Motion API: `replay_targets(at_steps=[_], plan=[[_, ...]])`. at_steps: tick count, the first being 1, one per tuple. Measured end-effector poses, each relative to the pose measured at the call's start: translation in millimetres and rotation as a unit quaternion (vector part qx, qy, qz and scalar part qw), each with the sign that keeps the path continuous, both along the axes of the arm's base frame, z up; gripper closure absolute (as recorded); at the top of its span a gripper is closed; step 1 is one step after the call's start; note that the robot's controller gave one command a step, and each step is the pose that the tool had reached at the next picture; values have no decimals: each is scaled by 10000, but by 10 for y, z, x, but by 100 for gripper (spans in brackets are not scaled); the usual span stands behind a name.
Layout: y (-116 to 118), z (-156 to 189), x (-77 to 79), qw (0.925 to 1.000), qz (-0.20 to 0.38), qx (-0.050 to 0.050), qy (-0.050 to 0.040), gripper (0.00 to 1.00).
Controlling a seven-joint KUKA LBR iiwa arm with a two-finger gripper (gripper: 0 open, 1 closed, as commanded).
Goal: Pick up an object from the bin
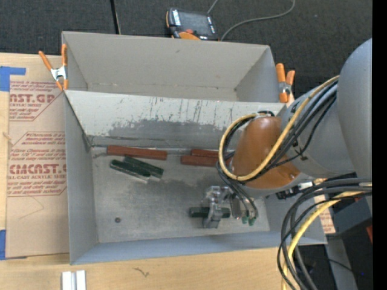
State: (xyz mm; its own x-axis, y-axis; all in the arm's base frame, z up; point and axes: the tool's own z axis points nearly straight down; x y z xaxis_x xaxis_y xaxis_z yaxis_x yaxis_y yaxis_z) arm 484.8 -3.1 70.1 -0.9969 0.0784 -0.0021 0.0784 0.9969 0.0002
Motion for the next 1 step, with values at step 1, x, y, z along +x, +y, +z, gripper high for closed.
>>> replay_targets(at_steps=[1], plan=[[5, 418, 12, 10000, 3, 4, -10, 100]])
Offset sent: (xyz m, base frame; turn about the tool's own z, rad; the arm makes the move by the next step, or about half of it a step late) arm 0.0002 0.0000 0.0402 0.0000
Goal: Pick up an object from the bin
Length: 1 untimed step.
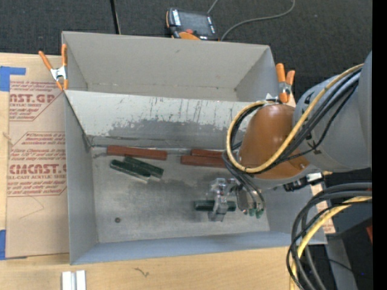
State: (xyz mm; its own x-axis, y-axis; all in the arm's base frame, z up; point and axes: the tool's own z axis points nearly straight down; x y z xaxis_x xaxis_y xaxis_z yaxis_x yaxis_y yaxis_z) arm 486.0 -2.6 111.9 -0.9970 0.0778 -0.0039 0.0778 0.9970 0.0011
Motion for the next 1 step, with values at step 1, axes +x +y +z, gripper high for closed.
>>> replay_targets(at_steps=[1], plan=[[7, 204, 5, 10000, 3, 1, 9, 100]])
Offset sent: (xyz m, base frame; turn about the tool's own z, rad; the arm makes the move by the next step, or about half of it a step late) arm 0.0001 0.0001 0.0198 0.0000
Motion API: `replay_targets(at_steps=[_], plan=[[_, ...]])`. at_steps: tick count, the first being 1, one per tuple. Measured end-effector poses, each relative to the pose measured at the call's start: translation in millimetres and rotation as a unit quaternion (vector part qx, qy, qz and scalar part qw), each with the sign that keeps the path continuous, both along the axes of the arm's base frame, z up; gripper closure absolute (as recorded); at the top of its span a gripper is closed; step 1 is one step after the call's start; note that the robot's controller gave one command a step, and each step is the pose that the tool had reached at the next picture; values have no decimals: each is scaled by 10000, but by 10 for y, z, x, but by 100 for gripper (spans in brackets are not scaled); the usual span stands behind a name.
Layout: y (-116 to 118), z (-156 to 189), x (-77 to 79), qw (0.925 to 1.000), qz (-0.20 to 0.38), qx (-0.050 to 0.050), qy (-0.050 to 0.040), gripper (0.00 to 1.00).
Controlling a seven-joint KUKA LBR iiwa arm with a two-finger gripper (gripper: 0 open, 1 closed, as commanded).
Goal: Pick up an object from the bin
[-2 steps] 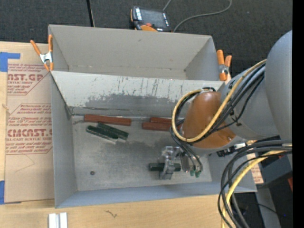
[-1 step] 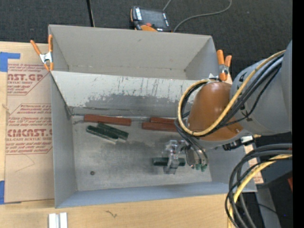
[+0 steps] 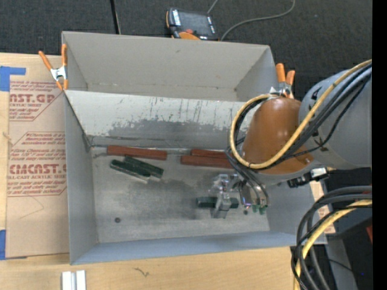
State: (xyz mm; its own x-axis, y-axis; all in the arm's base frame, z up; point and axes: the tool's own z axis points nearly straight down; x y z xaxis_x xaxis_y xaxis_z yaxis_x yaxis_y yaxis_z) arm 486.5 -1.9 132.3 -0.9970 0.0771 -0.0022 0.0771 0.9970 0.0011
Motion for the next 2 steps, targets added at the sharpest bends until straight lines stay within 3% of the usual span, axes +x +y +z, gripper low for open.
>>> replay_targets(at_steps=[2], plan=[[7, 417, 11, 10000, 5, 0, -3, 100]])
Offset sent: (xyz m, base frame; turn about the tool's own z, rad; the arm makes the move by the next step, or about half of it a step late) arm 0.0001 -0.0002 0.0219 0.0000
